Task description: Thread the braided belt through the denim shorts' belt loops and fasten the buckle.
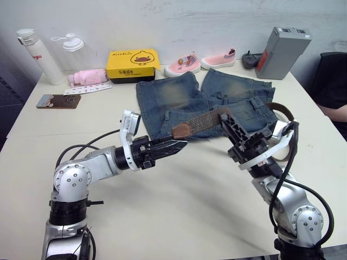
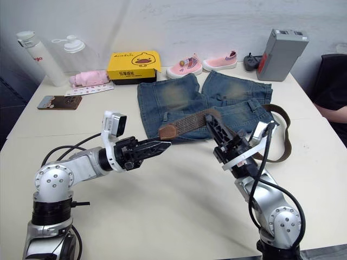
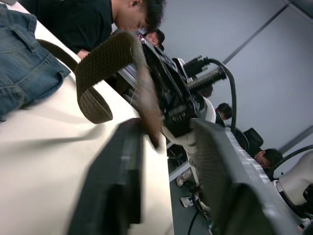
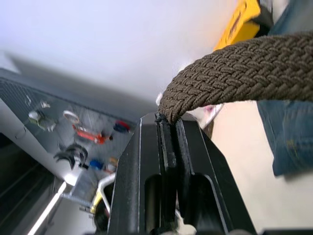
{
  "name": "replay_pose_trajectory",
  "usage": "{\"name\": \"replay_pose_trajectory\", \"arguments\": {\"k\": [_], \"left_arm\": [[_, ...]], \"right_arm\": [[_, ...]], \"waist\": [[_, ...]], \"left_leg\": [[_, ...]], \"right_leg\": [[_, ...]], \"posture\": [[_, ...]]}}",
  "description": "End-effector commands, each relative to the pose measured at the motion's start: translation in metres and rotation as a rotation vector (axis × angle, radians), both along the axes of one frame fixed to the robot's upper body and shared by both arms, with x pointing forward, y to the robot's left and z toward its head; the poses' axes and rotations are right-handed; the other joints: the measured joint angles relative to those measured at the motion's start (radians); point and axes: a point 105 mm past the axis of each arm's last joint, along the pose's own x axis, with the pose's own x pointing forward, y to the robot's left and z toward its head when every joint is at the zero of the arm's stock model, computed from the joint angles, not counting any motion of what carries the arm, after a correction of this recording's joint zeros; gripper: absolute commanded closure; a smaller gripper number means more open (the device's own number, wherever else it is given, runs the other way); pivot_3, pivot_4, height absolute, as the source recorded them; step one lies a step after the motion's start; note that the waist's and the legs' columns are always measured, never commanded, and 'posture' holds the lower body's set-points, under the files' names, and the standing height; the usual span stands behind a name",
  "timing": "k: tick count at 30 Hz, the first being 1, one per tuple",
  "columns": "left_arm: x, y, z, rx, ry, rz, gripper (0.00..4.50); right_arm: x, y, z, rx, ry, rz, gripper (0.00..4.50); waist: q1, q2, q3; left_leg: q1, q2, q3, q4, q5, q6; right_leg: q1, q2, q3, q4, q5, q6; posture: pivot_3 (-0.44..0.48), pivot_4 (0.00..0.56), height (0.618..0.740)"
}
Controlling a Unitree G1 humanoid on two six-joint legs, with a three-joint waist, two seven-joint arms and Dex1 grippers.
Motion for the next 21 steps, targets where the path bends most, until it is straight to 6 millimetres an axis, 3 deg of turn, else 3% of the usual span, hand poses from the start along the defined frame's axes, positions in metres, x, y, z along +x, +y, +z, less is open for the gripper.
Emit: {"name": "replay_pose_trajectory", "arguments": {"k": [1, 3, 6, 9, 15, 18, 21], "left_arm": [[0.010, -0.003, -0.003, 0.097, -0.125, 0.046, 0.68], [0.024, -0.010, -0.021, 0.268, -0.284, 0.091, 0.07], [0.047, -0.025, -0.046, 0.509, -0.596, 0.096, 0.07], [0.079, -0.043, -0.059, 0.669, -0.864, 0.128, 0.07], [0.140, -0.050, -0.090, 1.056, -1.239, 0.194, 0.07], [0.160, -0.041, -0.097, 1.180, -1.280, 0.260, 0.07], [0.171, -0.036, -0.098, 1.235, -1.287, 0.319, 0.91]], "right_arm": [[0.002, -0.023, 0.013, 0.060, -0.046, -0.100, 4.50], [0.006, -0.037, 0.013, 0.068, -0.044, -0.178, 4.50], [0.007, -0.051, 0.014, 0.104, -0.055, -0.243, 4.50], [0.000, -0.061, 0.018, 0.186, -0.083, -0.251, 4.50], [-0.019, -0.049, 0.035, 0.224, -0.172, -0.169, 4.50], [-0.021, -0.044, 0.037, 0.208, -0.182, -0.150, 4.50], [-0.023, -0.040, 0.037, 0.207, -0.181, -0.149, 4.50]], "waist": [[0.001, 0.000, 0.000], [0.003, 0.000, 0.000], [0.008, 0.002, -0.001], [0.012, 0.001, -0.001], [0.012, -0.002, 0.001], [0.014, -0.007, 0.001], [0.007, -0.009, 0.000]], "left_leg": [[0.000, 0.000, 0.001, 0.000, 0.000, 0.000], [-0.001, -0.001, 0.003, 0.000, 0.000, 0.000], [-0.001, -0.002, 0.013, -0.002, 0.000, 0.000], [-0.002, -0.001, 0.017, -0.002, 0.000, 0.001], [-0.001, 0.000, 0.024, -0.002, 0.000, 0.004], [-0.001, 0.000, 0.025, -0.005, 0.000, 0.004], [-0.001, 0.002, 0.026, -0.005, -0.001, 0.005]], "right_leg": [[0.000, 0.000, 0.000, 0.000, 0.000, 0.000], [-0.003, 0.000, 0.001, 0.001, 0.000, 0.000], [-0.007, 0.000, 0.006, 0.004, 0.000, 0.000], [-0.010, 0.000, 0.009, 0.005, 0.000, 0.000], [-0.013, 0.000, 0.015, 0.006, 0.001, 0.001], [-0.011, 0.000, 0.015, 0.006, 0.001, 0.001], [-0.011, -0.001, 0.017, 0.007, 0.002, 0.003]], "posture": [[0.000, 0.150, 0.706], [0.000, 0.150, 0.706], [0.000, 0.150, 0.706], [0.000, 0.150, 0.706], [0.000, 0.150, 0.706], [0.000, 0.150, 0.706], [0.000, 0.150, 0.706]]}}
